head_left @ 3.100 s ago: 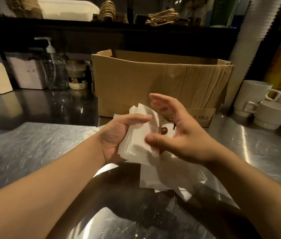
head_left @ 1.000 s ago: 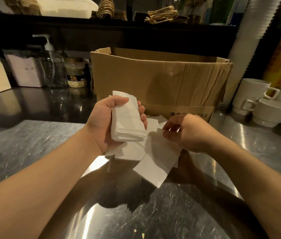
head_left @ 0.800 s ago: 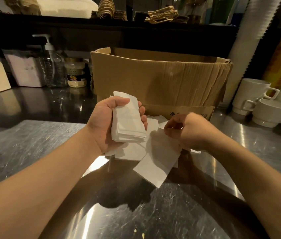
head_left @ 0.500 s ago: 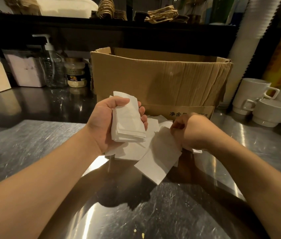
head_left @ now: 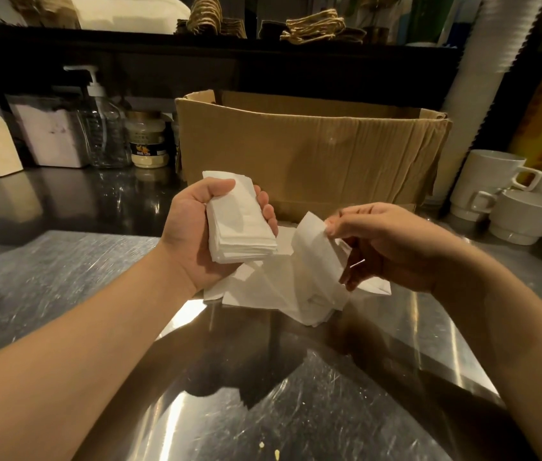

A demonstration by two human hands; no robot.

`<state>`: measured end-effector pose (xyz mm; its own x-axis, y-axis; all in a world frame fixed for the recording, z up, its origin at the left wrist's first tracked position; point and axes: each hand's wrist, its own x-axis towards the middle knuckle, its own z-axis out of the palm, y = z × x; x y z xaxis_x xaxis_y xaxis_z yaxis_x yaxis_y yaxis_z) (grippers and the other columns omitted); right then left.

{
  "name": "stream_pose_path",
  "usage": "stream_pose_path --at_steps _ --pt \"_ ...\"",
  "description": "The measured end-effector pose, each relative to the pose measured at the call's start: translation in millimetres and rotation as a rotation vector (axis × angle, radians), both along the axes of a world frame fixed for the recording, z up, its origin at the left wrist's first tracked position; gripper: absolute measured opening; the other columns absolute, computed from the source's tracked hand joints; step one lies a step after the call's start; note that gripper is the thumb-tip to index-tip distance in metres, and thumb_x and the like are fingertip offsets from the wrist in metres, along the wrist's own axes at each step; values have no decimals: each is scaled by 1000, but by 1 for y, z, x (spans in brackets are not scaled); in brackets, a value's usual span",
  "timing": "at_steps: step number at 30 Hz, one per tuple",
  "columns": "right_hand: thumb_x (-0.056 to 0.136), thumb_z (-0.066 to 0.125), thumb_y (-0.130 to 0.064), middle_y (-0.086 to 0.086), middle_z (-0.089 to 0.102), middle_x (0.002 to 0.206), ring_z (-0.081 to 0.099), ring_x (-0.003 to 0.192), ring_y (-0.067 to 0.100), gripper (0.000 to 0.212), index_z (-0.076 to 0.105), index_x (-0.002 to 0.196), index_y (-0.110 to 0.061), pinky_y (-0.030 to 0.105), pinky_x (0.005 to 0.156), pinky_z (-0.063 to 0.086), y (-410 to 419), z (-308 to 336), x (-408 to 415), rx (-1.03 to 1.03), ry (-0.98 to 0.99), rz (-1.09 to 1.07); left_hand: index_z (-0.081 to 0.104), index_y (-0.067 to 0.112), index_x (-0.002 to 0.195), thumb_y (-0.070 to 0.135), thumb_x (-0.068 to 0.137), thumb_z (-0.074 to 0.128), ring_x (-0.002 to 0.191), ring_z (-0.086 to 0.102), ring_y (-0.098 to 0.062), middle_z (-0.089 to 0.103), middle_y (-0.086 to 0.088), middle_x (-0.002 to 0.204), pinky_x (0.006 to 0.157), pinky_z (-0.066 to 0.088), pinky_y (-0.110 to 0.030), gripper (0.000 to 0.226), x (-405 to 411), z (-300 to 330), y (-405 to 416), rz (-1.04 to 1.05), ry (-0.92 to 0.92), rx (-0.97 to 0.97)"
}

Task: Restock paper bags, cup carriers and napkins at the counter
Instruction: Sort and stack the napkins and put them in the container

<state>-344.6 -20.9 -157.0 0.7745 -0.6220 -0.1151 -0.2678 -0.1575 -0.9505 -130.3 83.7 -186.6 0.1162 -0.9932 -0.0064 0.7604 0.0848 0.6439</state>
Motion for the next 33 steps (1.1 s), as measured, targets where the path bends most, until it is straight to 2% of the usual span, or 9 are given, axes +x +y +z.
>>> stream_pose_path --at_steps 3,7,9,13,19,23,25,29,33 --pt "97 62 -18 14 72 101 68 72 25 17 72 97 -4 32 61 58 -4 -7 2 7 32 -12 57 14 127 27 78 62 83 64 -24 64 -9 105 82 57 -41 52 0 0 -1 8 0 0" --pt "86 63 -24 12 68 100 71 85 24 19 71 96 -9 34 66 61 -3 -1 -7 236 -224 324 59 14 125 28 78 62 82 64 -23 64 -9 102 80 57 -40 49 -1 2 1 20 3 -2" --pt "92 62 -24 12 68 98 71 82 25 16 71 92 -11 34 64 60 0 1 -4 187 -275 284 60 15 119 29 79 60 80 65 -22 65 -8 97 79 58 -39 43 -1 3 2 39 -35 -9" --pt "99 61 -11 17 67 104 70 65 28 13 70 100 -2 37 60 60 2 -8 12 72 -108 -122 59 14 116 31 80 59 80 64 -22 64 -8 94 81 57 -39 39 2 2 0 59 -46 -22" --pt "100 62 -22 8 73 89 74 63 22 9 69 104 -18 31 52 59 -4 -24 18 -373 277 -307 59 12 115 31 85 57 79 65 -24 63 -9 96 81 56 -40 36 5 1 -2 95 35 -24" --pt "95 63 -41 2 70 113 68 94 24 28 70 119 -27 38 82 61 -11 -27 25 -622 504 -290 58 13 121 31 85 59 81 65 -24 63 -9 99 77 58 -41 41 3 -1 -3 98 21 10" --pt "93 63 -51 -2 68 111 64 91 18 36 70 120 -28 33 79 58 -10 -30 27 -655 585 -255 58 13 123 32 85 59 81 65 -24 64 -9 99 76 59 -41 42 2 -1 -2 104 4 23" --pt "90 65 -58 -6 69 91 63 79 11 35 73 108 -28 30 70 57 -8 -37 26 -641 545 -243 59 15 124 33 83 60 81 66 -23 65 -9 99 75 59 -40 44 2 -1 -2 111 -20 41" --pt "87 73 -50 -4 73 84 68 77 13 26 74 93 -24 36 75 62 -6 -39 26 -580 450 -251 59 16 125 32 79 62 82 66 -23 65 -8 100 76 59 -40 49 3 -2 -3 100 -34 44"
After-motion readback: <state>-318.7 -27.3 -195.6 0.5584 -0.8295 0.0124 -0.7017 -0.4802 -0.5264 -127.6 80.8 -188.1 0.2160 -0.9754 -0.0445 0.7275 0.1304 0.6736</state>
